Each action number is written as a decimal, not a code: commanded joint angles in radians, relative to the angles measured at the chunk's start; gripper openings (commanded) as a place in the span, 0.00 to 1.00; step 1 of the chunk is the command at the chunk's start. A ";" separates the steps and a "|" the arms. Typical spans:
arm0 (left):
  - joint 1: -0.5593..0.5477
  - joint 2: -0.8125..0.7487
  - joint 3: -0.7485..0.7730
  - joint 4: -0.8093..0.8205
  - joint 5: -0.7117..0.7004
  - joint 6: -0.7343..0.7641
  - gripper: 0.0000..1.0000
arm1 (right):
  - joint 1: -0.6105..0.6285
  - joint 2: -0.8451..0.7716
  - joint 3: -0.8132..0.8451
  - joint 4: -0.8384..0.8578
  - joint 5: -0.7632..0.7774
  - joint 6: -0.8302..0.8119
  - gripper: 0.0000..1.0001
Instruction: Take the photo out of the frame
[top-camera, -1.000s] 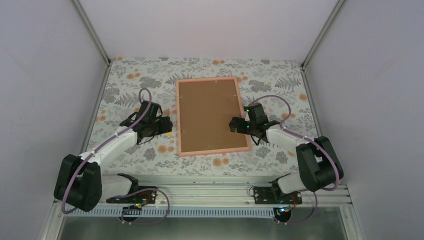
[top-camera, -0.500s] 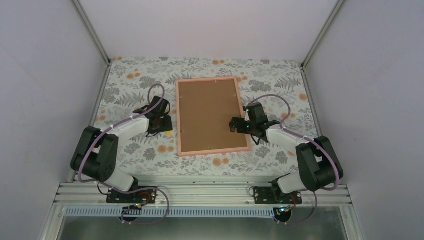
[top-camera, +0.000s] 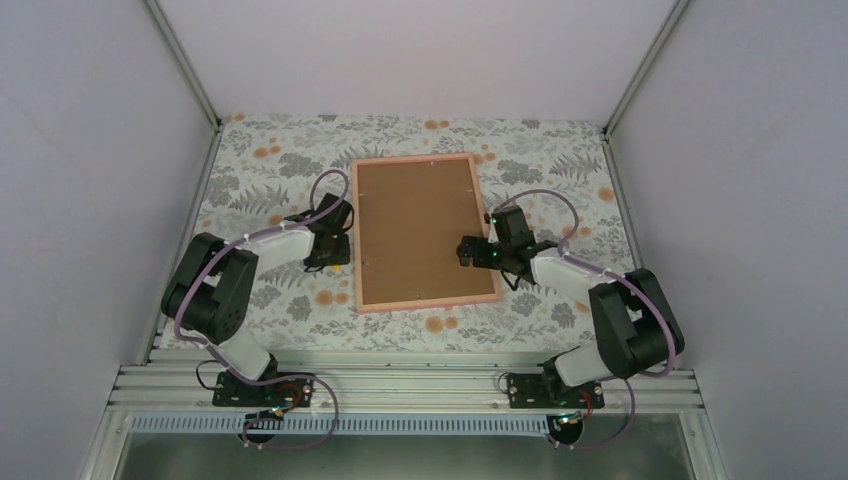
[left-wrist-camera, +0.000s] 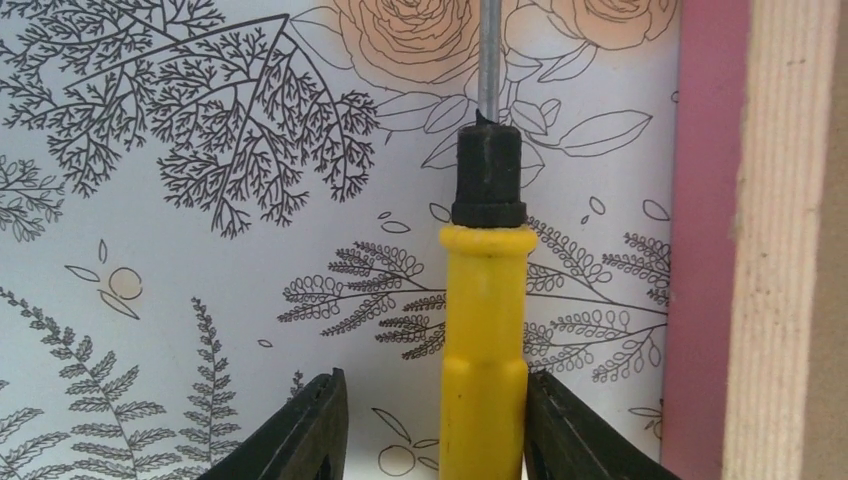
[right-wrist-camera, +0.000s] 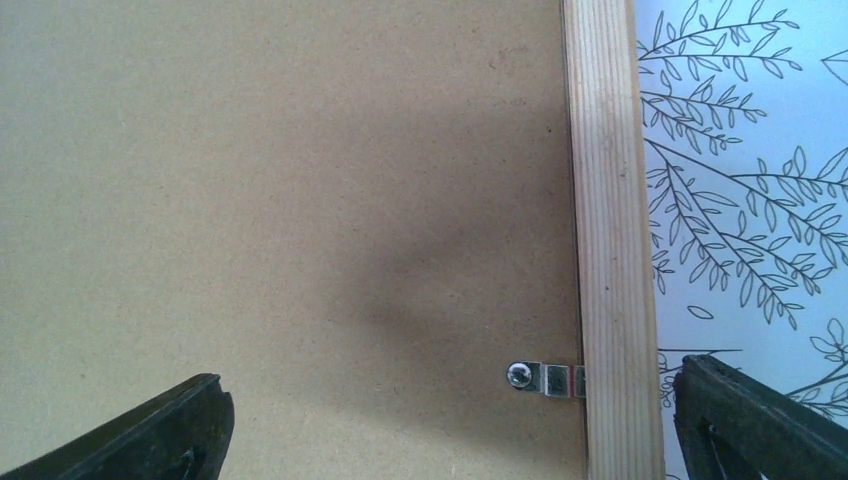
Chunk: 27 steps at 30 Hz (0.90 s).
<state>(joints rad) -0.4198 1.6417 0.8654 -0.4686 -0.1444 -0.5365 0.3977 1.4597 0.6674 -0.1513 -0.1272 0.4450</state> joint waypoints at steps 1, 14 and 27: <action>-0.015 0.023 0.019 0.012 -0.014 0.008 0.42 | -0.002 0.016 -0.003 0.022 -0.027 -0.019 1.00; -0.016 -0.032 -0.008 -0.003 -0.022 0.009 0.16 | 0.017 0.042 0.000 0.045 -0.073 -0.017 1.00; -0.019 -0.159 0.011 -0.083 -0.050 0.015 0.12 | 0.093 0.099 0.036 0.100 -0.128 0.019 1.00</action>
<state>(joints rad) -0.4305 1.5272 0.8616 -0.5140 -0.1741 -0.5312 0.4534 1.5234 0.6777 -0.0925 -0.1818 0.4419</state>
